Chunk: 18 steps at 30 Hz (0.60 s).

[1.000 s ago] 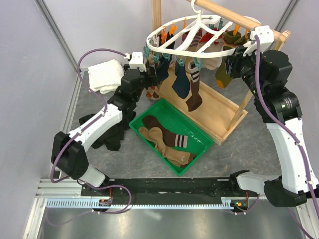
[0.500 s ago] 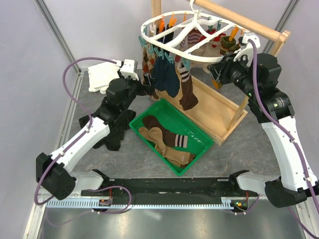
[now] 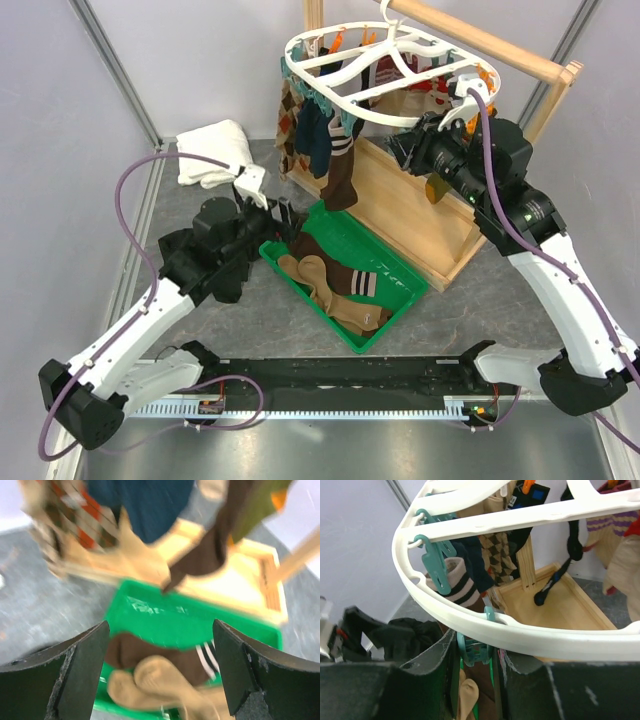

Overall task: Clip the socks to the hanger
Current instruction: Open the clamp at the hanger, then pick up the sock from the bin.

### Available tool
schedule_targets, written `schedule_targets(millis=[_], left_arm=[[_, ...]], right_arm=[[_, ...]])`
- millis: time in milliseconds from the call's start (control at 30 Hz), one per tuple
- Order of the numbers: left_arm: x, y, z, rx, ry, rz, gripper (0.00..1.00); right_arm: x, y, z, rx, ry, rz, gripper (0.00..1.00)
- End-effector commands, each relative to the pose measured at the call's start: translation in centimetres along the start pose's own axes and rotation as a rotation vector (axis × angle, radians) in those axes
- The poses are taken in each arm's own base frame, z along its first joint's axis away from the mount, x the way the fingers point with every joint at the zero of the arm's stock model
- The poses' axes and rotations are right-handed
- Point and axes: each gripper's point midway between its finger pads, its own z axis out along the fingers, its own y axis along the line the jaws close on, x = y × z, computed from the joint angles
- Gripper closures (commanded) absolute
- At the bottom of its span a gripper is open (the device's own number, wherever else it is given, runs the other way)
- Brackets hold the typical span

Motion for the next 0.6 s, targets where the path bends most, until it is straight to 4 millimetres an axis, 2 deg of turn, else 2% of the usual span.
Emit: schedule_targets(millis=[0, 33, 67, 100, 133, 200, 233, 300, 333, 400, 433, 467, 533, 567], left_arm=[[3.4, -3.0, -1.8, 0.104, 0.092, 0.059, 0.09], [4.4, -4.7, -2.0, 0.142, 0.12, 0.077, 0.09], [4.9, -5.1, -1.9, 0.133, 0.134, 0.094, 0.09], [6.3, -5.7, -1.6, 0.137, 0.179, 0.124, 0.1], [7.3, -7.5, -1.6, 0.173, 0.208, 0.151, 0.1], [8.9, -8.3, -1.3, 0.163, 0.266, 0.179, 0.12], [10.3, -9.6, -0.8, 0.179, 0.315, 0.194, 0.13], [11.8, -10.5, -0.2, 0.165, 0.361, 0.187, 0.14], [12.9, -11.5, 0.2, 0.168, 0.395, 0.196, 0.15], [14.0, -12.1, 0.9, 0.131, 0.422, 0.193, 0.19], [15.4, -12.9, 1.3, 0.124, 0.456, 0.204, 0.21], [15.9, -12.9, 1.7, 0.095, 0.467, 0.2, 0.27], [16.9, -13.4, 2.3, 0.064, 0.499, 0.151, 0.3], [18.4, -13.2, 2.8, 0.034, 0.534, 0.148, 0.33]], right_arm=[[1.4, 0.4, 1.6, 0.012, 0.017, 0.001, 1.0], [1.5, 0.3, 1.8, 0.019, 0.018, -0.001, 1.0], [1.7, 0.3, 1.9, 0.023, 0.02, -0.003, 1.0], [1.9, 0.2, 1.9, 0.029, 0.023, -0.005, 1.0], [1.9, 0.1, 2.0, 0.034, 0.02, -0.008, 1.0], [2.5, -0.1, 2.2, 0.041, 0.03, -0.01, 1.0], [2.4, -0.2, 2.1, 0.044, 0.026, -0.013, 1.0], [2.7, -0.5, 2.1, 0.054, 0.031, -0.02, 1.0], [2.8, -0.8, 2.0, 0.069, 0.03, -0.027, 1.0], [2.8, -1.0, 1.8, 0.079, 0.027, -0.033, 1.0], [2.8, -1.2, 1.7, 0.087, 0.025, -0.036, 1.0], [2.7, -1.3, 1.7, 0.091, 0.024, -0.042, 1.0], [2.8, -1.5, 1.7, 0.098, 0.025, -0.049, 1.0], [3.0, -1.6, 1.7, 0.102, 0.029, -0.051, 1.0]])
